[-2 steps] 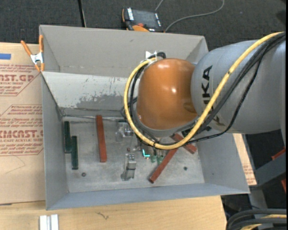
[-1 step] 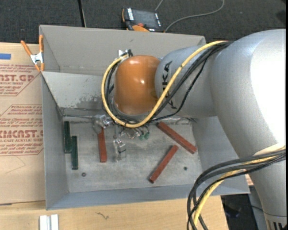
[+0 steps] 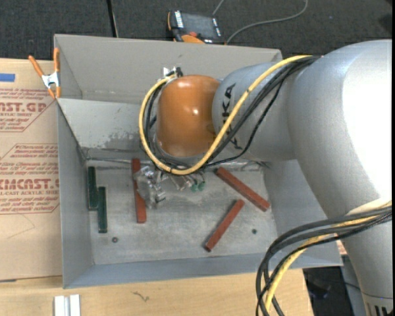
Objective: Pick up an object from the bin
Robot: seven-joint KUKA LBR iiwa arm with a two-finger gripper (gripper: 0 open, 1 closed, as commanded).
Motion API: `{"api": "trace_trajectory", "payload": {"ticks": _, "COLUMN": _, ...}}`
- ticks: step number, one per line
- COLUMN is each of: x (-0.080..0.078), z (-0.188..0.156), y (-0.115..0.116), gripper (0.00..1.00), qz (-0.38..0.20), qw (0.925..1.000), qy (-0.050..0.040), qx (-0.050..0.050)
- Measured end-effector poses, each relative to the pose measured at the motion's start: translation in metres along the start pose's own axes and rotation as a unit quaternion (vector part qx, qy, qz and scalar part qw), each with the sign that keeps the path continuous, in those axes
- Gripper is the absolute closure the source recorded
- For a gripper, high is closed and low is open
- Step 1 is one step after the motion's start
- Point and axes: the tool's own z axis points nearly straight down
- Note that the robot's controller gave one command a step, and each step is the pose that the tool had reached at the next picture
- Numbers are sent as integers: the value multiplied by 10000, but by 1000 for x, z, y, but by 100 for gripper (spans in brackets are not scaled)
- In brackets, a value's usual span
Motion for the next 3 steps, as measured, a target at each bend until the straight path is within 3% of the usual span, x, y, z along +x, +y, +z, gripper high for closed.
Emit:
{"api": "trace_trajectory", "payload": {"ticks": 1, "x": 0, "z": 0, "y": 0, "gripper": 0, "qz": -1, "qw": 10000, "qy": 9, "qx": -1}}
{"api": "trace_trajectory", "payload": {"ticks": 2, "x": 0, "z": 0, "y": 0, "gripper": 100, "qz": -2, "qw": 10000, "qy": 0, "qx": 0}}
{"api": "trace_trajectory", "payload": {"ticks": 3, "x": 0, "z": 0, "y": 0, "gripper": 0, "qz": 0, "qw": 10000, "qy": 9, "qx": -2}}
